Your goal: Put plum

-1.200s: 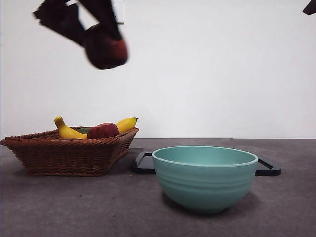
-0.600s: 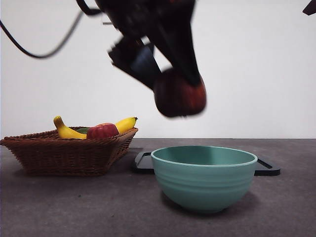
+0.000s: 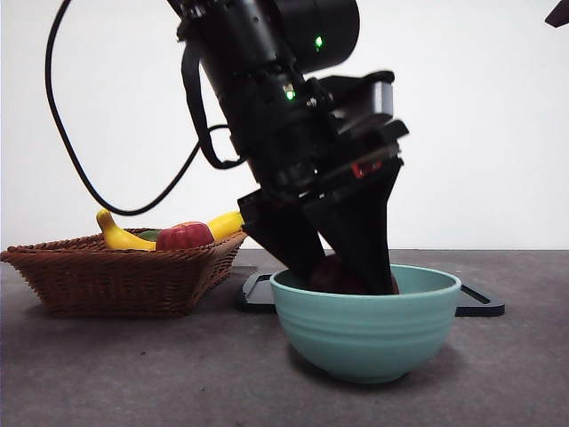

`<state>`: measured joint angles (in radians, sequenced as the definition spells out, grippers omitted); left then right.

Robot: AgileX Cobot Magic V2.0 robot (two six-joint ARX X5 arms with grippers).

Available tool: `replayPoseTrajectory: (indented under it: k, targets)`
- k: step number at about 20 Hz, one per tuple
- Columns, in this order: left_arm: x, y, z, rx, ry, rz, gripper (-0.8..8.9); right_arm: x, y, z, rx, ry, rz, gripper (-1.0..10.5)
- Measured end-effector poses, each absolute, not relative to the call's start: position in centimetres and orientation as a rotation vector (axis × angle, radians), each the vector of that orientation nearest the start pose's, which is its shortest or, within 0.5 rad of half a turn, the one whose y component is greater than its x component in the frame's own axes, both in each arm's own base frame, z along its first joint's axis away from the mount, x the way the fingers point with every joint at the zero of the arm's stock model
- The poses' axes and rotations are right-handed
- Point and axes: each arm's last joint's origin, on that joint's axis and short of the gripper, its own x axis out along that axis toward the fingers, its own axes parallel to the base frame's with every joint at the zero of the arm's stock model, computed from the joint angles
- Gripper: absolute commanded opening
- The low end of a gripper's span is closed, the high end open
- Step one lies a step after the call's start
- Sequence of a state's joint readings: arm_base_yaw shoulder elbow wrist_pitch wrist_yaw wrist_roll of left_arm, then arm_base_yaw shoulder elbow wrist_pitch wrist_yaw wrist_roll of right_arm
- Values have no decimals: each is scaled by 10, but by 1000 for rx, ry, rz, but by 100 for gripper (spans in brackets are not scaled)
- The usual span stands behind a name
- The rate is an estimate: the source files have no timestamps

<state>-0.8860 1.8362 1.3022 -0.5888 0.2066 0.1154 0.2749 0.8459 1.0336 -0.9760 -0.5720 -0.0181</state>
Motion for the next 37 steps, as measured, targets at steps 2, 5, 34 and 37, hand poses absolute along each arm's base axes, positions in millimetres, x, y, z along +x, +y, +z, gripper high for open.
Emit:
replayPoseTrajectory:
  k: [2,5,34,37]
  targets:
    - [232,-293,193,493,1069,-1037,250,130,53,340,104,795,809,435]
    - [230,-295,193,497,1068,-1042,251,130,53,340,103,795,806,435]
    - [202,-125,408,150,633,-793,404,130,53,340,103,795,805,435]
    - [175,-101,380,117,679,-785,404,130,53,340,102,795,805,435]
